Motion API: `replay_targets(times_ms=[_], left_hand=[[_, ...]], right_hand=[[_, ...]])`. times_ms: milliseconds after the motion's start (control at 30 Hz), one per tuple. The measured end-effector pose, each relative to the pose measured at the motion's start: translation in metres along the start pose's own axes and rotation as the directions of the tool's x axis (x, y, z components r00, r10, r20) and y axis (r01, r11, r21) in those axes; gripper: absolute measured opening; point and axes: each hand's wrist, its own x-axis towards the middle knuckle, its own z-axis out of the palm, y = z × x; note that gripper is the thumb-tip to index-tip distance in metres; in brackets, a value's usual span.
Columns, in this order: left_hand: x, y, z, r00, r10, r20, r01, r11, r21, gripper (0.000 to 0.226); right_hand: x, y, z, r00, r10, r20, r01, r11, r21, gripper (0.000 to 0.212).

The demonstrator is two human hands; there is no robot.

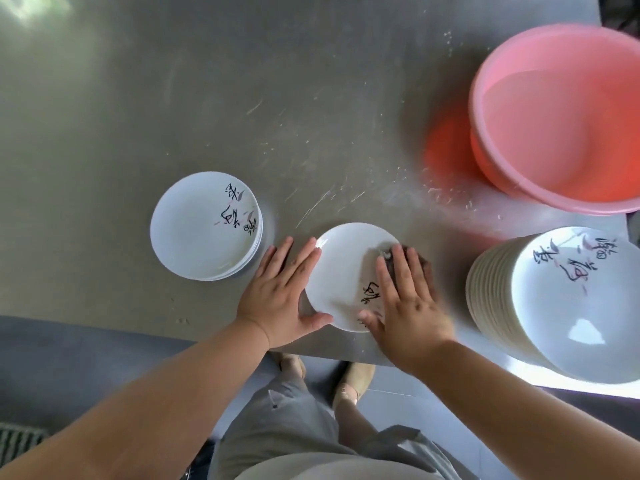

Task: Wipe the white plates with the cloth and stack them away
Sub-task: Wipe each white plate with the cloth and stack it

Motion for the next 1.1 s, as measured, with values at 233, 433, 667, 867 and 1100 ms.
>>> replay_targets(times_ms=[233, 433, 667, 867, 1100], left_hand=[[0.000, 0.002, -0.003, 1.000, -0.005, 0.007, 0.005, 1.000, 0.015, 0.114], [0.000, 0.001, 0.000, 1.000, 0.002, 0.003, -0.002, 1.000, 0.024, 0.115], [0.000, 0.001, 0.001, 0.999, -0.017, 0.033, 0.016, 1.000, 0.022, 0.113], [-0.003, 0.011, -0.012, 0.985, -0.084, 0.154, 0.080, 0.996, 0.037, 0.114], [-0.041, 0.068, -0.013, 0.971, -0.236, -0.036, 0.235, 0.972, -0.026, 0.092]], right_hand=[[0.046, 0.010, -0.019, 0.997, -0.076, -0.016, 0.077, 0.997, 0.019, 0.089], [-0.033, -0.010, 0.018, 0.991, -0.131, -0.019, 0.132, 0.990, 0.053, 0.091], [0.022, 0.012, -0.004, 0.999, -0.041, -0.014, 0.041, 0.999, -0.001, 0.090], [-0.039, -0.010, 0.022, 0.975, -0.208, 0.074, 0.207, 0.978, 0.025, 0.094], [0.022, 0.026, -0.019, 0.990, -0.141, -0.001, 0.141, 0.989, -0.052, 0.082]])
